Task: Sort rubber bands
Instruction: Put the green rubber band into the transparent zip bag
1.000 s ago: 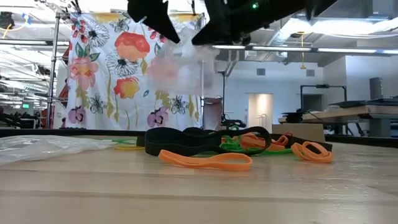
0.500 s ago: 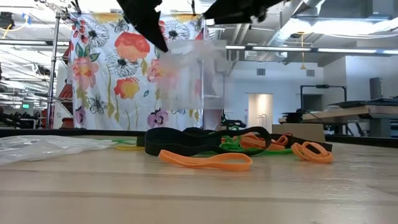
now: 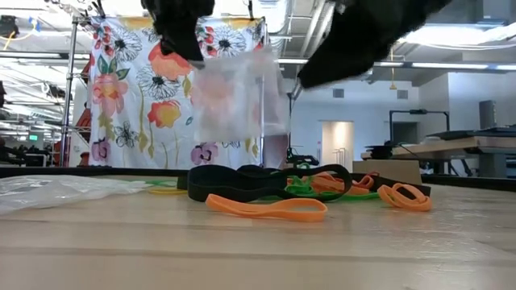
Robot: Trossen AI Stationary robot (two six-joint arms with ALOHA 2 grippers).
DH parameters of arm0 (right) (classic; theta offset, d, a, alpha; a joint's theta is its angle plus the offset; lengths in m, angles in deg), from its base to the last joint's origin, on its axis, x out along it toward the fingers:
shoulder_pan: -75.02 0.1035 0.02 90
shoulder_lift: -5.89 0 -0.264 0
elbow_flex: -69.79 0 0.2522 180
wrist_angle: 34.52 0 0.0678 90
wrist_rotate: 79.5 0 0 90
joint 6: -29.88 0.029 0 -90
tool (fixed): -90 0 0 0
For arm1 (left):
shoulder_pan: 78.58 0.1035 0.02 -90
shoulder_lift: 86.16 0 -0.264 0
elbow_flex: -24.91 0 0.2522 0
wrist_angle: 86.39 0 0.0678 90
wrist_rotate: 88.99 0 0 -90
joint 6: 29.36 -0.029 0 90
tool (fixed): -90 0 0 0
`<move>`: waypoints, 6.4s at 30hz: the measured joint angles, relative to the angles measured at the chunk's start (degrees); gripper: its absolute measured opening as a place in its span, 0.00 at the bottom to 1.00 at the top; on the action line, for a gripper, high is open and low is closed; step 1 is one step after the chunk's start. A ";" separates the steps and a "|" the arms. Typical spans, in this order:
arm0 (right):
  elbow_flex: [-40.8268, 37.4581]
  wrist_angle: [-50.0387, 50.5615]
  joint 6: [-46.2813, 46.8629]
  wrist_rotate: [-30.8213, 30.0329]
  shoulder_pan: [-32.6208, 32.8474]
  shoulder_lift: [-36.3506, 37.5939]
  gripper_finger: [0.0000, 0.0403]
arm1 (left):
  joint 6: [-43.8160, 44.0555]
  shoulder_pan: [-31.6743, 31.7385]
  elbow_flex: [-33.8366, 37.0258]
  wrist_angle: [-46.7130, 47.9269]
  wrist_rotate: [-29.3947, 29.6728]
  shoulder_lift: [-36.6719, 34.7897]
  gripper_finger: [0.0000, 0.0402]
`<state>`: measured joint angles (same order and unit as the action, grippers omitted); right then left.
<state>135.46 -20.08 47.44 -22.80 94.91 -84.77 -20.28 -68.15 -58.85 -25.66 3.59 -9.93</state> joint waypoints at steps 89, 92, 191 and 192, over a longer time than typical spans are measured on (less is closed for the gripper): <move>1.74 -21.35 -13.55 24.17 -12.78 -11.77 0.42 | -7.86 10.96 10.37 -1.15 -3.38 -4.94 0.00; 4.17 -21.39 -14.92 27.33 -15.81 -11.79 0.42 | -4.80 11.42 12.91 -1.21 0.10 -8.97 0.00; 34.05 11.48 -21.14 11.91 -16.53 -17.45 0.05 | 4.51 3.25 14.60 -7.27 -9.80 -9.82 0.00; 34.05 11.34 -21.74 12.45 -16.53 -17.45 0.07 | 4.51 3.25 14.60 -7.44 -9.80 -9.82 0.00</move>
<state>169.51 -8.74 25.70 -10.34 78.37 -102.23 -15.77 -64.90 -44.25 -33.10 -6.21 -19.75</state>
